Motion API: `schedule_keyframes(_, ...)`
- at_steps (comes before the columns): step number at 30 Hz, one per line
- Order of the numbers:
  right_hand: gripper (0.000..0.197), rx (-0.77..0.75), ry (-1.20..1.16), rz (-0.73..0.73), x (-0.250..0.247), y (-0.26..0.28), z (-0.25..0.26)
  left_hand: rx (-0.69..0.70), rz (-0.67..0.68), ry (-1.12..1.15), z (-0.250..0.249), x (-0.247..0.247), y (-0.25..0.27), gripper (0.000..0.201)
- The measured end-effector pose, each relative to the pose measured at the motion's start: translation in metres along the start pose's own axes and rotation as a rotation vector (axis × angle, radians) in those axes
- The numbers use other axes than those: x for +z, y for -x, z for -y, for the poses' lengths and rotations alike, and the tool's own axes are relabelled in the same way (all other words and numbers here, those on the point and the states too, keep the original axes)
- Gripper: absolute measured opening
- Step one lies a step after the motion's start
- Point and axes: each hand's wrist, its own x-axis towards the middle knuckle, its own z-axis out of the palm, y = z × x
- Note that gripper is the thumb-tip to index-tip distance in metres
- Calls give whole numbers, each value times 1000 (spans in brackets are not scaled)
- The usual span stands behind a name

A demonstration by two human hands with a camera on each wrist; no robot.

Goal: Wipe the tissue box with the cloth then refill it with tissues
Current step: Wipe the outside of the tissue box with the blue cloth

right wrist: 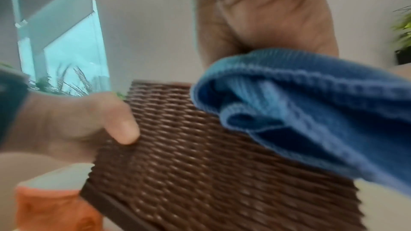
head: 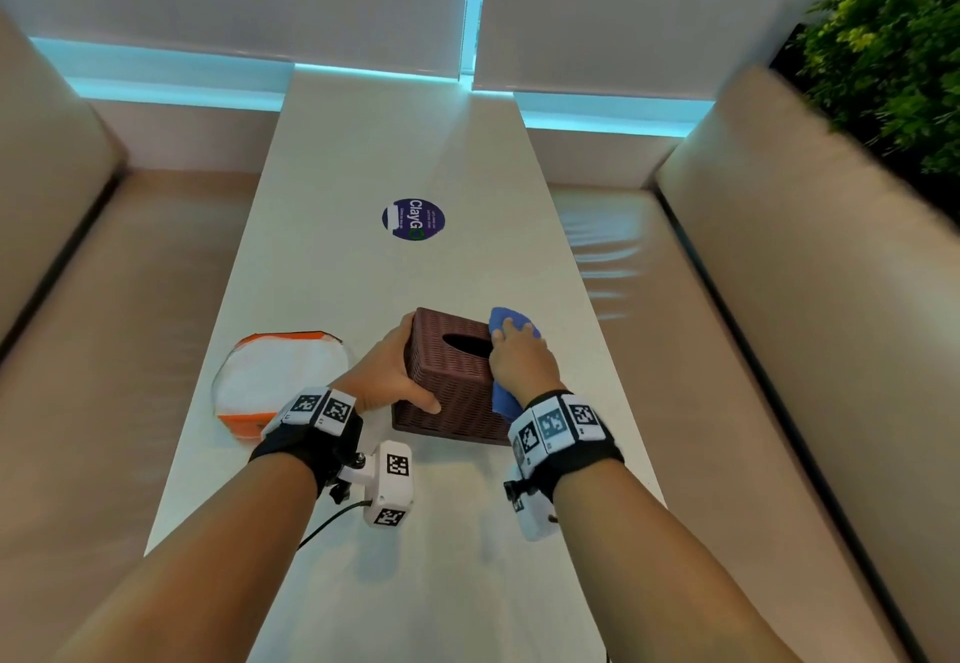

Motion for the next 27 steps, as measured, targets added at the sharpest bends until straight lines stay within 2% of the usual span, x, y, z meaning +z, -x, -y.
schedule_keyframes(2,50,-110,46,-16,9,8,12,3,-1,-5,-3,-2,1,107)
schedule_keyframes(5,49,-308,-22,-40,21,27,25,-17,-8,-12,-4,-3,2,108)
schedule_keyframes(7,47,-356,-83,-136,23,32,21,-39,-9,0,-3,-3,3,107)
schedule_keyframes(10,41,-265,-150,-384,20,24,-3,-75,-21,53,0,-4,5,105)
schedule_keyframes(13,38,-119,-378,-444,12,21,-22,-90,-29,81,0,-1,3,103)
schedule_keyframes(18,45,52,-859,-267,-7,2,-31,-171,-62,175,-8,1,1,98)
schedule_keyframes(20,50,92,-984,-220,-14,-1,-38,-249,-85,265,-13,-3,3,70)
schedule_keyframes(22,54,67,-1044,-98,-15,2,-48,-319,-86,361,-15,-7,5,47)
schedule_keyframes(25,58,-29,-1180,211,-12,14,-53,-391,-45,449,-18,-14,6,41)
schedule_keyframes(27,73,-107,-1249,271,-10,14,-58,-433,-19,459,-20,-17,6,41)
